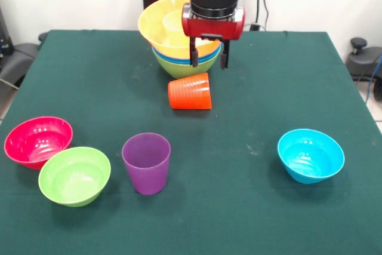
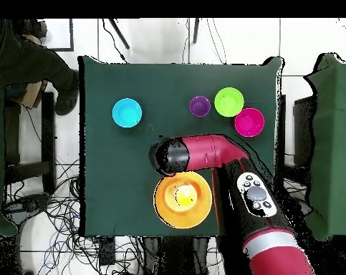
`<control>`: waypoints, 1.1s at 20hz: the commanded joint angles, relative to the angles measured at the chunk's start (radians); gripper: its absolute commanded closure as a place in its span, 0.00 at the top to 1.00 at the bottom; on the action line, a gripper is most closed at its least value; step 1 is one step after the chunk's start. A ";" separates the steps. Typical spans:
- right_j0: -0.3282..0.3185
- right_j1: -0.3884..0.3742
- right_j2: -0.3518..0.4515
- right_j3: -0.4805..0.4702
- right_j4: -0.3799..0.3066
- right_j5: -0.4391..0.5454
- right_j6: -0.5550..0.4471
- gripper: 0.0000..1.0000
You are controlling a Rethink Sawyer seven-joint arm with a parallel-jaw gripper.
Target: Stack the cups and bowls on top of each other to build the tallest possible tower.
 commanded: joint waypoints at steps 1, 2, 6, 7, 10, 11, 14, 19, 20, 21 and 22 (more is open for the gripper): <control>0.021 0.066 0.073 -0.135 -0.012 0.114 -0.108 1.00; 0.021 0.072 0.075 -0.145 -0.015 0.114 -0.113 1.00; 0.016 0.105 0.087 -0.194 -0.026 0.128 -0.144 1.00; 0.015 0.111 0.089 -0.205 -0.029 0.132 -0.151 1.00; 0.013 0.126 0.099 -0.242 -0.035 0.158 -0.178 1.00; 0.011 0.129 0.102 -0.250 -0.037 0.163 -0.186 1.00; 0.005 0.144 0.111 -0.274 -0.041 0.177 -0.204 1.00; -0.002 0.164 0.126 -0.324 -0.045 0.216 -0.236 1.00; -0.003 0.167 0.130 -0.336 -0.045 0.229 -0.244 1.00; -0.005 0.167 0.133 -0.345 -0.044 0.243 -0.251 1.00; -0.008 0.165 0.139 -0.353 -0.043 0.261 -0.259 1.00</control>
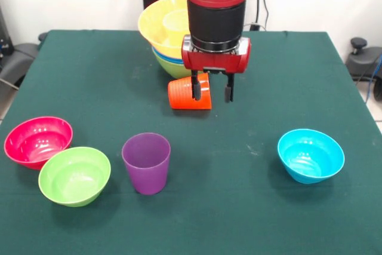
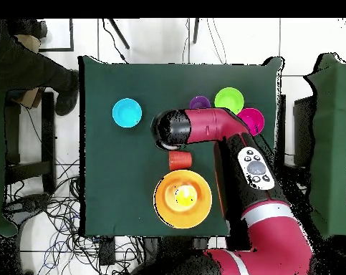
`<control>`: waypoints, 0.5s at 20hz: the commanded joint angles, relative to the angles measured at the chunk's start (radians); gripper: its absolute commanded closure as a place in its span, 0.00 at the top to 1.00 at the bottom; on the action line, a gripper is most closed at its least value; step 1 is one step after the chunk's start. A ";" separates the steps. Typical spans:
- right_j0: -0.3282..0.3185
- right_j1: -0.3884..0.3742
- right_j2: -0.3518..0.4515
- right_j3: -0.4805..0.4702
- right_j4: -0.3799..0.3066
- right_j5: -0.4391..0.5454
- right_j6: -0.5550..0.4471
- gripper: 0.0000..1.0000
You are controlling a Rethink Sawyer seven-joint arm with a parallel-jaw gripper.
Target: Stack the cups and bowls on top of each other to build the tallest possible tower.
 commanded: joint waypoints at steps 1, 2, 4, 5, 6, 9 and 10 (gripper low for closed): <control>-0.010 0.043 0.090 -0.134 -0.035 0.189 -0.269 1.00; -0.015 0.032 0.091 -0.131 -0.024 0.234 -0.273 1.00; -0.022 -0.018 0.090 -0.111 -0.017 0.285 -0.272 1.00; -0.027 -0.040 0.090 -0.099 -0.015 0.300 -0.269 1.00; -0.036 -0.053 0.095 -0.093 -0.017 0.309 -0.275 1.00; -0.067 -0.077 0.111 -0.073 -0.020 0.331 -0.296 1.00; -0.078 -0.078 0.118 -0.071 -0.025 0.327 -0.304 1.00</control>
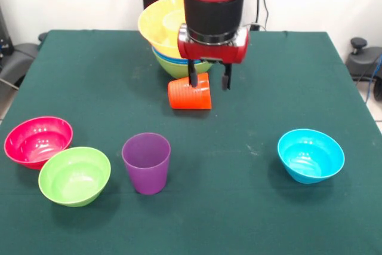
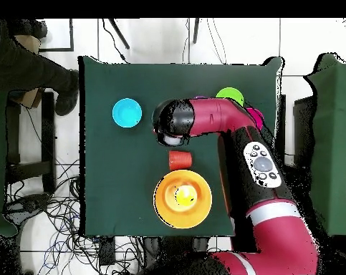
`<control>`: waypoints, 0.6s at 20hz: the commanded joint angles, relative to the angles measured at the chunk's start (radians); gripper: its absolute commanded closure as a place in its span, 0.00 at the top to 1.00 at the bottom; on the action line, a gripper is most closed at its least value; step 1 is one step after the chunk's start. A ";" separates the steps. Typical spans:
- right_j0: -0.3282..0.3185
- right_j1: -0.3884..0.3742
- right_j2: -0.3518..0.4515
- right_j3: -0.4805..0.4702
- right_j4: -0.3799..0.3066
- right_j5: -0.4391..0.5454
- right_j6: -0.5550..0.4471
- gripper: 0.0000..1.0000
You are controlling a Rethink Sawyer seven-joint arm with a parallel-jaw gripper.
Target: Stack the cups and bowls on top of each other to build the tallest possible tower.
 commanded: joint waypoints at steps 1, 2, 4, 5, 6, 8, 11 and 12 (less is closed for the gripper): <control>-0.064 -0.062 0.083 -0.022 -0.030 0.133 -0.312 1.00; -0.074 -0.059 0.089 -0.024 -0.035 0.133 -0.319 1.00; -0.087 -0.048 0.101 -0.038 -0.049 0.139 -0.333 1.00; -0.091 -0.036 0.108 -0.051 -0.057 0.140 -0.338 1.00; -0.094 -0.025 0.112 -0.064 -0.067 0.137 -0.341 1.00; -0.094 0.009 0.119 -0.106 -0.086 0.129 -0.350 1.00; -0.101 0.065 0.128 -0.156 -0.106 0.116 -0.368 1.00; -0.103 0.080 0.131 -0.169 -0.110 0.115 -0.375 1.00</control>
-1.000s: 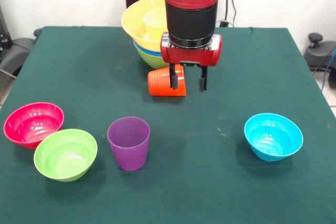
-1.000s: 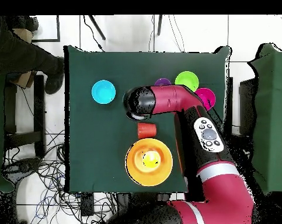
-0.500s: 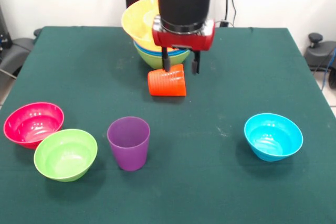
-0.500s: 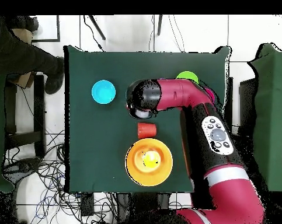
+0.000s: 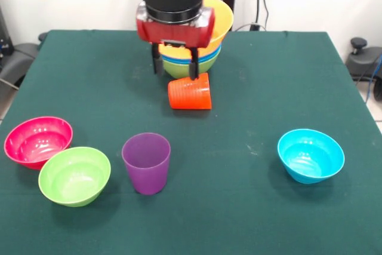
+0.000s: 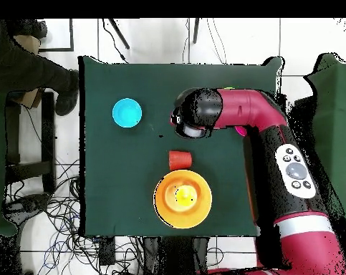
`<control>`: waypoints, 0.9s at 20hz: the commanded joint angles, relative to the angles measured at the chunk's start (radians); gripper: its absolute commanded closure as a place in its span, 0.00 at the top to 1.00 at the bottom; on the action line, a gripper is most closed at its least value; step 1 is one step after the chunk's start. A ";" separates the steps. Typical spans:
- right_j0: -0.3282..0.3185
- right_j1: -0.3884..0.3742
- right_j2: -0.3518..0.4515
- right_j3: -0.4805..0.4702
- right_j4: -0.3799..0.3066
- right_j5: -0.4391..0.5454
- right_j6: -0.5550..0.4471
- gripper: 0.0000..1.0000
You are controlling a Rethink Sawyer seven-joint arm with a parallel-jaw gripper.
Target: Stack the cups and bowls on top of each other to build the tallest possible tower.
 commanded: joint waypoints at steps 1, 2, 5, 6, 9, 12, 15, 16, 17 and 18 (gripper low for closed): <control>-0.011 0.142 0.079 -0.137 -0.101 0.047 -0.359 1.00; -0.012 0.151 0.081 -0.149 -0.104 0.045 -0.363 1.00; -0.014 0.183 0.087 -0.189 -0.111 0.047 -0.377 1.00; -0.013 0.190 0.089 -0.198 -0.113 0.048 -0.380 1.00; -0.014 0.205 0.096 -0.213 -0.112 0.043 -0.382 1.00; -0.007 0.210 0.100 -0.230 -0.117 0.048 -0.384 1.00; -0.002 0.219 0.104 -0.249 -0.115 0.057 -0.391 1.00; 0.000 0.224 0.105 -0.258 -0.115 0.061 -0.395 1.00; 0.000 0.228 0.107 -0.262 -0.113 0.060 -0.398 1.00; 0.000 0.232 0.109 -0.264 -0.112 0.057 -0.398 1.00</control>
